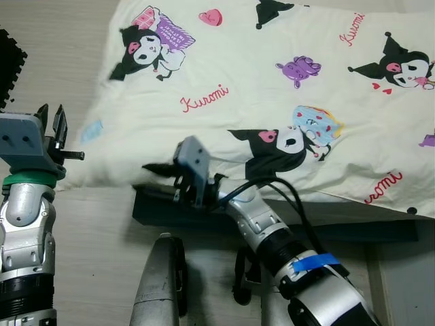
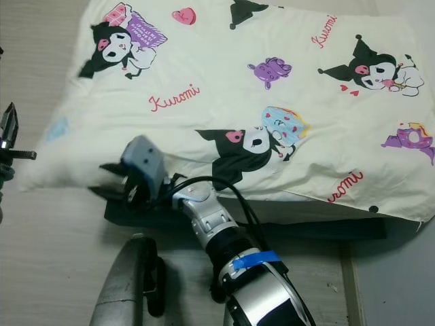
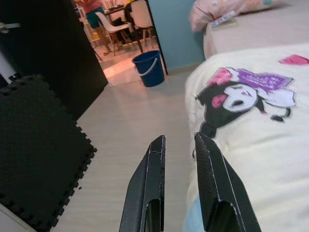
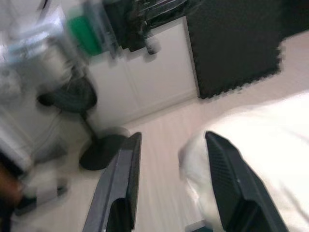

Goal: Clean up the room

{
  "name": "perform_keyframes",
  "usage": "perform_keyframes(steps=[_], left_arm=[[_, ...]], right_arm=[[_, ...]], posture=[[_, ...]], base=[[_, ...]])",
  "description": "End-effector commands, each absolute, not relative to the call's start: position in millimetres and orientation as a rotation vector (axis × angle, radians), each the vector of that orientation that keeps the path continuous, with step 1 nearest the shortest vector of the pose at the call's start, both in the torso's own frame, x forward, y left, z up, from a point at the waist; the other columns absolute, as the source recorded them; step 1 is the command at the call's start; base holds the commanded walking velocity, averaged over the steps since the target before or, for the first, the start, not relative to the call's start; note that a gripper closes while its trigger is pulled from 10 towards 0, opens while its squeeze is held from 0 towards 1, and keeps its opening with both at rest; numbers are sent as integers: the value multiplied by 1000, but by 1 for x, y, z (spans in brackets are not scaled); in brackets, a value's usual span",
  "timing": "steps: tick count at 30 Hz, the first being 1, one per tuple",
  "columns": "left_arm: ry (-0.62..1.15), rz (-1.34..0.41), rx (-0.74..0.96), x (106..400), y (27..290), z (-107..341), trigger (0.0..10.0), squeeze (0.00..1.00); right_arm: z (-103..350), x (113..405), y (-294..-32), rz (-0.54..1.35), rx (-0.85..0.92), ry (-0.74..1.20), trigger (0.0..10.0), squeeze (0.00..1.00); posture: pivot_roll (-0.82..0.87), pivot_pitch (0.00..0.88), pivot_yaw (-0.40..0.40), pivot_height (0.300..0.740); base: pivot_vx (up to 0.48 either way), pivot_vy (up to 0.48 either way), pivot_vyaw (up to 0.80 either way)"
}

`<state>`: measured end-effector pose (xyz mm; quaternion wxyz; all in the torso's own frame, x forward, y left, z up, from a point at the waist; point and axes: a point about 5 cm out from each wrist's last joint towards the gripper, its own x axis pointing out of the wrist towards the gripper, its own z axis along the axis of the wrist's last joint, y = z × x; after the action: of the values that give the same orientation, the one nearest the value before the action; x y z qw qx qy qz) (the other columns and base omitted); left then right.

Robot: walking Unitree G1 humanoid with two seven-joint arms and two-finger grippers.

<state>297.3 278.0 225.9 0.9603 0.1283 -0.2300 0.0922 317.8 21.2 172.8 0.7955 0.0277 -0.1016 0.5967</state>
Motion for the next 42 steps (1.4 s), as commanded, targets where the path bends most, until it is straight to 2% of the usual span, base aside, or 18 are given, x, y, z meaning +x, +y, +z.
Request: perform_keyframes(steps=[1, 6, 11, 13, 14, 16, 18, 19, 20, 21, 22, 24, 28, 31, 33, 37, 42], left_arm=[[-521, 249, 245, 295, 292, 240, 10000, 0], [-519, 240, 239, 299, 291, 241, 10000, 0], [-416, 183, 231, 310, 279, 221, 10000, 0], [-220, 69, 177, 318, 246, 180, 10000, 0], [-220, 69, 177, 318, 246, 180, 10000, 0], [-116, 5, 124, 319, 215, 155, 10000, 0], [-116, 5, 124, 319, 215, 155, 10000, 0], [-99, -28, 139, 321, 202, 150, 10000, 0], [-99, -28, 139, 321, 202, 150, 10000, 0], [-100, -47, 136, 325, 187, 147, 10000, 0], [-100, -47, 136, 325, 187, 147, 10000, 0], [-113, -113, 158, 334, 161, 143, 10000, 0], [-128, -158, 173, 339, 149, 143, 10000, 0], [-139, -218, 93, 339, 144, 149, 10000, 0], [-142, -151, 41, 342, 151, 153, 10000, 0], [-134, -127, 35, 342, 153, 152, 10000, 0], [-95, -185, 112, 336, 145, 138, 10000, 0]], right_arm=[[186, 304, 34, 1241, 388, -255, 10000, 0], [188, 306, 19, 1211, 428, -263, 10000, 0], [184, 312, -5, 1099, 425, -273, 10000, 0], [167, 328, -46, 792, 367, -257, 10000, 0], [167, 328, -46, 792, 367, -257, 10000, 0], [153, 335, -83, 556, 291, -239, 10000, 0], [153, 335, -83, 556, 291, -239, 10000, 0], [150, 334, -98, 472, 264, -240, 10000, 0], [150, 334, -98, 472, 264, -240, 10000, 0], [147, 332, -117, 382, 228, -244, 10000, 0], [147, 332, -117, 382, 228, -244, 10000, 0], [138, 323, -148, 243, 203, -226, 10000, 0], [132, 318, -161, 188, 201, -206, 10000, 0], [131, 317, -168, 166, 201, -196, 10000, 0], [129, 316, -176, 91, 193, -208, 10000, 0], [127, 315, -177, 70, 204, -211, 10000, 0], [118, 312, -171, 62, 194, -179, 10000, 0]], posture=[[75, 310, 28, 630], [76, 308, 32, 630], [73, 300, 37, 630], [68, 275, 50, 630], [68, 275, 50, 630], [62, 257, 58, 630], [62, 257, 58, 630], [57, 245, 63, 630], [57, 245, 63, 630], [49, 225, 77, 630], [49, 225, 77, 630], [28, 191, 108, 630], [19, 181, 117, 630], [11, 166, 127, 630], [11, 144, 124, 645], [11, 143, 124, 660], [10, 131, 126, 680]], base=[[0, 0, 0], [0, 0, 0], [0, 0, 0], [0, 0, 0], [0, 0, 0], [0, 0, 0], [0, 0, 0], [0, 0, 0], [0, 0, 0], [0, 0, 0], [0, 0, 0], [0, 0, 0], [0, 0, 0], [0, 0, 0], [0, 0, 0], [0, 0, 0], [0, 0, 0]])
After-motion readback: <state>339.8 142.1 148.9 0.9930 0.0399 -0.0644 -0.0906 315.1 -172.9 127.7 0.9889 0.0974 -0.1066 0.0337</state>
